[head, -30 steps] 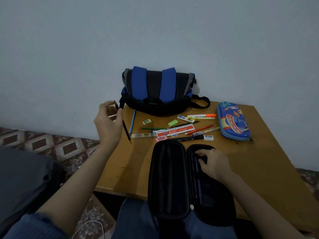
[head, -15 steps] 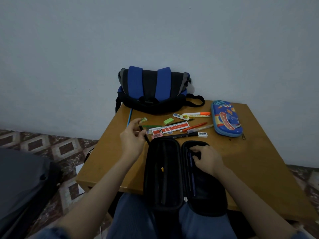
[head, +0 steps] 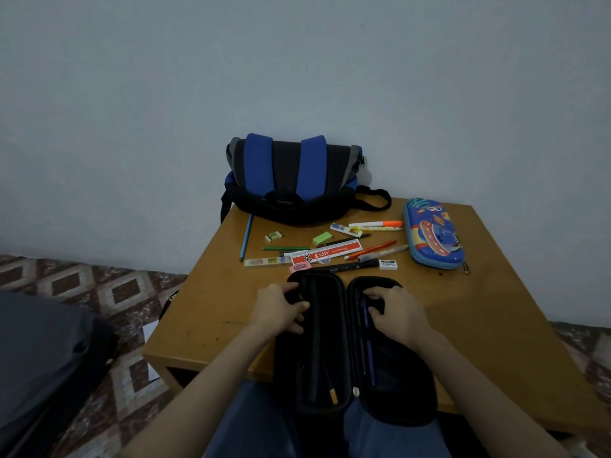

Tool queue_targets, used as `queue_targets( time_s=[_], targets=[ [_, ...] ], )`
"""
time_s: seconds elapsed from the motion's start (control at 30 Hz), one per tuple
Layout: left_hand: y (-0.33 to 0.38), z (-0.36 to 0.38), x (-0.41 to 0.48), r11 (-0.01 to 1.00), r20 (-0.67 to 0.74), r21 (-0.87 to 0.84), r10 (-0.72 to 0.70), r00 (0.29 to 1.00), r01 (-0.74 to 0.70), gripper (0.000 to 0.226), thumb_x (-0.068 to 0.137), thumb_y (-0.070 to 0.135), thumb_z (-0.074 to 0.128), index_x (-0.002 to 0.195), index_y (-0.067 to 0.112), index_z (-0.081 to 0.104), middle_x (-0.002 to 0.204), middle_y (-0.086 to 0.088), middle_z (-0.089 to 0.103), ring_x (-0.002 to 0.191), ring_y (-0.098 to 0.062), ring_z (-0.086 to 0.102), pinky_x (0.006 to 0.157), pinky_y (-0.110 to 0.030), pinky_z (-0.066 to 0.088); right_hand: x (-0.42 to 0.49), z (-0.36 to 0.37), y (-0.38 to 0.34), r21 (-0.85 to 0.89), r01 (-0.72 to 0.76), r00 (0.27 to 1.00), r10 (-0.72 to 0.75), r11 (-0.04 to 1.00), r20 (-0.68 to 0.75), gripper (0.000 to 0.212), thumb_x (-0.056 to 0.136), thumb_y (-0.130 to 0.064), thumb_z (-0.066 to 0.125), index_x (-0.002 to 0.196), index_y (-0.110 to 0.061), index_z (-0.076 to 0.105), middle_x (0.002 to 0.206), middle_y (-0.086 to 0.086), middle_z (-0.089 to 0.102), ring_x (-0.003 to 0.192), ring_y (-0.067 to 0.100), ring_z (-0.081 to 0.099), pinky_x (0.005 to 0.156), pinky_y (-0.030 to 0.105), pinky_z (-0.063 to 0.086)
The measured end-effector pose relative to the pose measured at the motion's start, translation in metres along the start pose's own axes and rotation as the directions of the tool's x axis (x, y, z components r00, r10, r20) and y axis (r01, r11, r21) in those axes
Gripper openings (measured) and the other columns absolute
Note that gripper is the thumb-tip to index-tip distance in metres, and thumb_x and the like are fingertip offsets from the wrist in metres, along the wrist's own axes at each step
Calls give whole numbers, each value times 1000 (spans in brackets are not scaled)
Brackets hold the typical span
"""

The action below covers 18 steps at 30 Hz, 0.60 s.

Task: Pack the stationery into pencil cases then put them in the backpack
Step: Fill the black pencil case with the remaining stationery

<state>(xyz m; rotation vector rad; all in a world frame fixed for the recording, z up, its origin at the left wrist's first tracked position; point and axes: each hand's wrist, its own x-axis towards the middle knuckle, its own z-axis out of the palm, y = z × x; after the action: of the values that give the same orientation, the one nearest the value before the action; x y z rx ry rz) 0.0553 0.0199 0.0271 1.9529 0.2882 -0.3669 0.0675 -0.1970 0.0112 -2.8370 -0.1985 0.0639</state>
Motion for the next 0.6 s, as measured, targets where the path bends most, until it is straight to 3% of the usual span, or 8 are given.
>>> queue_targets(
  time_s=[0.07,0.13,0.2,0.27,0.37,0.5,0.6],
  targets=[
    [2,1,-4,996,6,88,3,1000,-3,42,90,17,60,130,10,48,72,-9,67,51,-16,65,51,-24,55,-1,1,0,0,2,1000,-2,1000,-3,43,91,-24,51,134,-24,48,125,-7,61,122,11,47,91,26,46],
    [2,2,-10,986,40,165,-13,999,6,26,90,25,60,108,6,57,66,-6,67,51,-15,66,56,-26,57,-1,1,1,-1,1,1000,-1,1000,-5,43,91,-24,51,135,-24,48,125,-7,61,122,11,48,90,26,46],
    [0,4,-17,975,124,222,-29,992,0,25,87,31,63,89,6,60,64,-3,67,46,-11,63,57,-23,54,-1,1,0,-7,-1,1000,1,1000,-5,43,91,-24,50,135,-24,48,125,-6,61,122,12,48,90,27,47],
    [-2,9,-23,970,168,245,-30,985,-12,21,83,29,69,81,10,60,68,-1,66,44,-9,61,53,-18,52,-1,0,-1,-11,-3,1000,3,1000,3,44,91,-24,50,135,-25,48,124,-6,61,122,12,48,89,27,48],
    [-7,17,-23,968,114,247,10,993,-38,17,81,18,72,74,14,57,71,-1,62,51,-11,60,55,-19,53,-2,0,-1,-14,-3,1000,3,1000,9,43,91,-25,50,135,-25,47,125,-6,61,121,12,48,87,27,47],
    [-8,23,-25,999,100,18,-30,995,29,19,85,9,64,72,11,51,77,-7,61,68,-19,65,63,-27,54,-2,-2,-1,-15,0,1000,1,1000,12,43,92,-24,50,135,-25,48,125,-6,61,121,12,48,87,27,47],
    [-6,26,-32,978,184,-182,-69,980,103,17,89,1,56,77,9,46,81,-13,62,55,-15,63,52,-22,53,-1,-2,-1,-17,-2,1000,2,1000,19,43,92,-25,50,134,-25,48,125,-6,60,121,12,47,90,28,46]
  ],
)
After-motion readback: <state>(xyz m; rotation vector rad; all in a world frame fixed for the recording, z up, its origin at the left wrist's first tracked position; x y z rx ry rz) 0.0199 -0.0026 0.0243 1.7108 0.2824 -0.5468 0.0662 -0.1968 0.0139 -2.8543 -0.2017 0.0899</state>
